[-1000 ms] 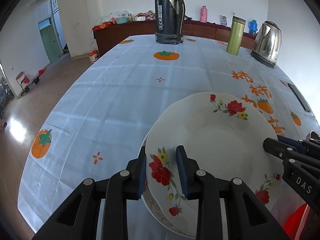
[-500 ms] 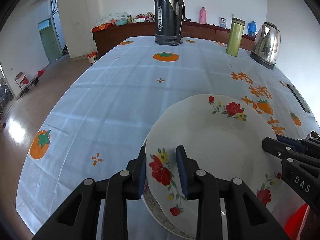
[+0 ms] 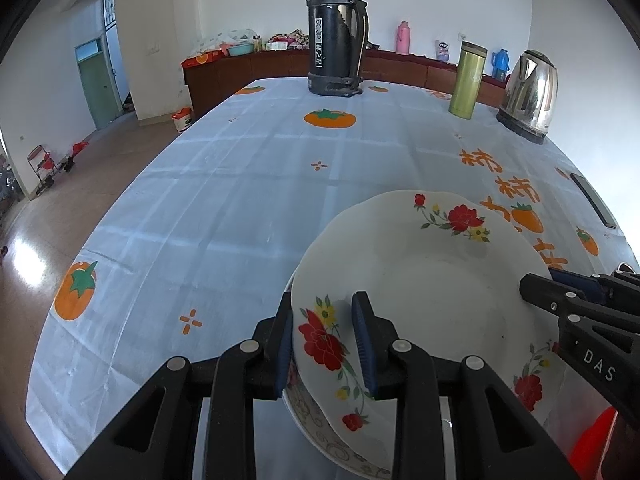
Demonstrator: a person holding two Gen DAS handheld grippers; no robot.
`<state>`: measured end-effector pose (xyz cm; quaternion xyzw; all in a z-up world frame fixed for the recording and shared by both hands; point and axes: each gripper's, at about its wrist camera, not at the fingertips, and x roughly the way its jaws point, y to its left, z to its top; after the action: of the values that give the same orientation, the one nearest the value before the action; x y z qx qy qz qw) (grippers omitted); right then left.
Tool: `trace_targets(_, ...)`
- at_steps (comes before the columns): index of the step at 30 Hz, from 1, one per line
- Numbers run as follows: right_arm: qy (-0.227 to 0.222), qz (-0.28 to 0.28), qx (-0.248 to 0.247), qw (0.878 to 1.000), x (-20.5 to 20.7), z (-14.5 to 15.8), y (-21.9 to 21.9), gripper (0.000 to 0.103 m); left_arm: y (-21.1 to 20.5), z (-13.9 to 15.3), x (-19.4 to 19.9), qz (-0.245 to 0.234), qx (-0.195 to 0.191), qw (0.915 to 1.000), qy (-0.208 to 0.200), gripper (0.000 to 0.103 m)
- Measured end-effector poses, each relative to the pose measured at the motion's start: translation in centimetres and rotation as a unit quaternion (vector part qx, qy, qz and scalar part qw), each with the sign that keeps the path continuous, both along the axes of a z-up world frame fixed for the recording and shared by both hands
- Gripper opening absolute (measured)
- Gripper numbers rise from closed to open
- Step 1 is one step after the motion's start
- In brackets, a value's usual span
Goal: Organize plates and bowls
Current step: 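Settle the red-flower plate on the stack and open the left gripper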
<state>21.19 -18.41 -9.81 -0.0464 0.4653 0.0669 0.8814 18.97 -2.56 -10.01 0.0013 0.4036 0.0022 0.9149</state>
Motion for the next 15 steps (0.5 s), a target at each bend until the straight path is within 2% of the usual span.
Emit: trace_targets(15, -0.008, 0.003, -0.023, 1.000, -0.08, 0.10, 0.62, 0.022, 0.48, -0.23, -0.28, -0.006, -0.018, 0.9997, -0.012, 0.031)
